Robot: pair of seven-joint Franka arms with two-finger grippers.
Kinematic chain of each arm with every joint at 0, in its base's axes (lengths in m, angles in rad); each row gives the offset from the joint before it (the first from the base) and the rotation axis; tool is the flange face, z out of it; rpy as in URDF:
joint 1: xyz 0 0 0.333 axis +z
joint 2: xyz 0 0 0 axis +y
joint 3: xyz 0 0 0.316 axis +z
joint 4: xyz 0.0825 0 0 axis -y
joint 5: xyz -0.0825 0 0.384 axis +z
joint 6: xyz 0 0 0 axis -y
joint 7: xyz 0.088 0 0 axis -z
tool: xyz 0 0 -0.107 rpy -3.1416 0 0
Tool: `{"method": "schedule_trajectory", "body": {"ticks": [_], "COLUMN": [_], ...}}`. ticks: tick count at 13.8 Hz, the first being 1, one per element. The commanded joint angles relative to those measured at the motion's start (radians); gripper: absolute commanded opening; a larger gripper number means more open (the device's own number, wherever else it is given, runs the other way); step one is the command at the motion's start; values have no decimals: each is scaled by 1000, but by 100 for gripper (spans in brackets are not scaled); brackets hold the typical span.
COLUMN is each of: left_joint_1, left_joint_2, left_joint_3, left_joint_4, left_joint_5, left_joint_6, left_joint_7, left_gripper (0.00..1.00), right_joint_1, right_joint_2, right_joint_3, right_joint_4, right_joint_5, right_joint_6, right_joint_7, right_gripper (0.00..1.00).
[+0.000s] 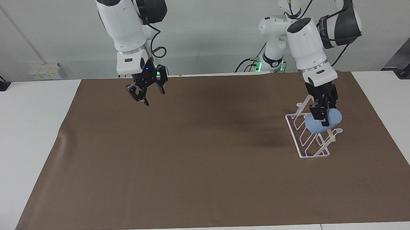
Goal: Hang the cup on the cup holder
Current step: 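Lower the cup onto the rack with the left gripper while the right gripper retreats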
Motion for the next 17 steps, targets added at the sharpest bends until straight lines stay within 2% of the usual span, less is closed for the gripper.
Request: {"method": "schedule_trajectory", "body": {"ticks": [1,3,6,8,12,13,14,15,16,17], "left_joint_1": [-9,-9,-5,-2,4,6,7,7,7,7], "left_joint_2": [-6,-7,-10,-9,-10,-10,-12,-13,-12,-12], "left_joint_3": [10,10,11,10,11,10,11,11,10,10], "left_joint_4": [-29,-40,-71,-81,-109,-115,-121,-129,-129,-127], "left_joint_5": [46,55,78,96,110,110,110,110,110,110], "left_joint_6": [47,47,71,76,110,114,122,127,128,131], "left_joint_7": [-39,-41,-46,-46,-47,-46,-46,-43,-39,-38], "left_gripper": [0,0,0,0,0,11,51,92,100,100], "right_joint_1": [-54,-57,-125,-143,-134,-134,-135,-139,-142,-142], "right_joint_2": [-25,-40,-45,-74,-96,-108,-129,-142,-142,-140], "right_joint_3": [5,2,-3,-7,-3,-3,-4,-4,-4,-4], "right_joint_4": [11,-5,-15,-67,-105,-136,-169,-189,-190,-186], "right_joint_5": [-29,-104,-112,-110,-22,3,9,10,10,8], "right_joint_6": [-85,-116,-135,-135,-135,-135,-133,-132,-133,-133], "right_joint_7": [237,426,446,449,578,601,598,595,594,589], "right_gripper": [59,58,59,61,65,69,80,100,100,100]}}
